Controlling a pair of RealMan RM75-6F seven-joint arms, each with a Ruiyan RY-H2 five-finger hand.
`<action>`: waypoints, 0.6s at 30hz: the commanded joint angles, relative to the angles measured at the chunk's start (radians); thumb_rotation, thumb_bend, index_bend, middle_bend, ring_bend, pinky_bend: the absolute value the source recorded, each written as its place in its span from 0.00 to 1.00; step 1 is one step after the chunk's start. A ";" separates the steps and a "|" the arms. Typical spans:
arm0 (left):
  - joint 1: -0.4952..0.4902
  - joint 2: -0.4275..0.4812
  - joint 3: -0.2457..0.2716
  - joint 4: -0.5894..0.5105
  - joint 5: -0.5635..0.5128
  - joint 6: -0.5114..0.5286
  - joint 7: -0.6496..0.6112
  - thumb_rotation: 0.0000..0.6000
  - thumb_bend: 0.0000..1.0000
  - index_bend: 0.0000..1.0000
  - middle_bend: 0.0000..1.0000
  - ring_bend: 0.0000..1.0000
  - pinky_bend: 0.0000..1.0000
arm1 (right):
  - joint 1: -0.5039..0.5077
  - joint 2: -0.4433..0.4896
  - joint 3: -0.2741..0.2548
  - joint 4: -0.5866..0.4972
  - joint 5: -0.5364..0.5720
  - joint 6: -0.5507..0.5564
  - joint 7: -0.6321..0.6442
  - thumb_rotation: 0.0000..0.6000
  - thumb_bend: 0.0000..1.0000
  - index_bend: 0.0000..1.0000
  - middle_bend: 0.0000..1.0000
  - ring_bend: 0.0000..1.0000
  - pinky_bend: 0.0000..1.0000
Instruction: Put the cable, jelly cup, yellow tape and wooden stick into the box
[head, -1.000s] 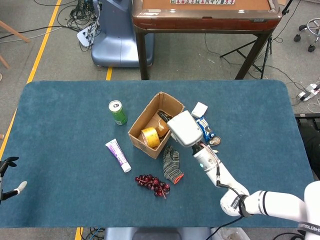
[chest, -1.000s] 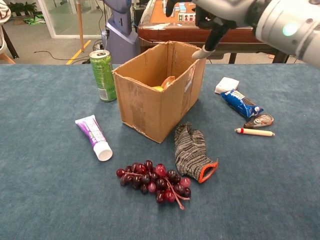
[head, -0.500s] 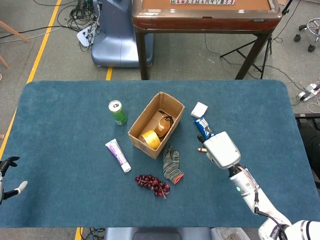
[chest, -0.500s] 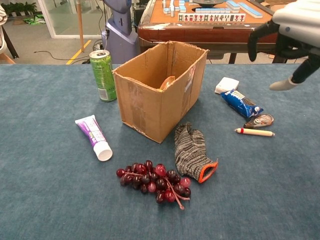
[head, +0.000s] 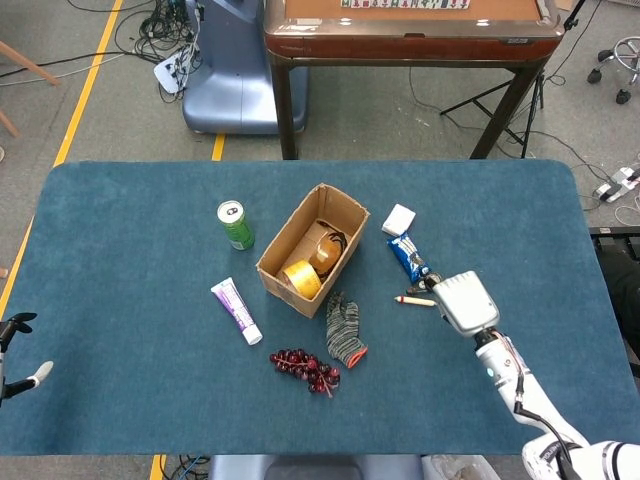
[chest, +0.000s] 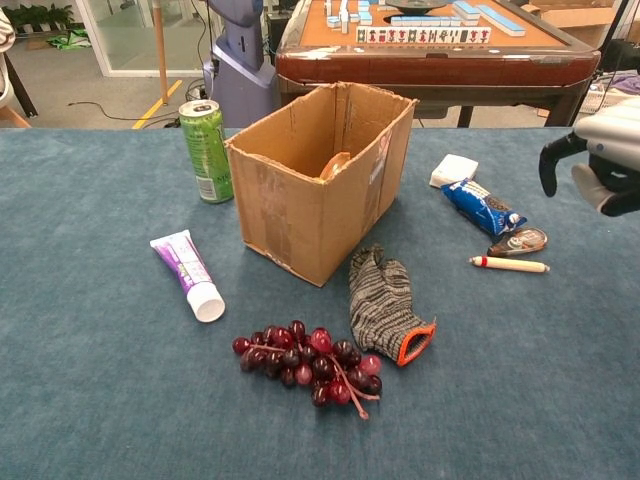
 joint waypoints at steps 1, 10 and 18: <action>0.001 0.000 0.000 -0.001 0.002 0.003 -0.001 1.00 0.13 0.27 0.40 0.30 0.50 | 0.005 -0.036 0.009 0.049 0.045 -0.036 -0.009 1.00 0.96 0.43 1.00 1.00 1.00; 0.001 0.003 -0.002 -0.001 -0.001 0.002 -0.008 1.00 0.13 0.27 0.40 0.30 0.50 | 0.020 -0.102 0.029 0.166 0.111 -0.108 0.017 1.00 0.97 0.42 1.00 1.00 1.00; 0.002 0.003 -0.001 -0.002 0.001 0.004 -0.009 1.00 0.13 0.27 0.40 0.30 0.50 | 0.029 -0.149 0.033 0.249 0.131 -0.154 0.040 1.00 0.97 0.42 1.00 1.00 1.00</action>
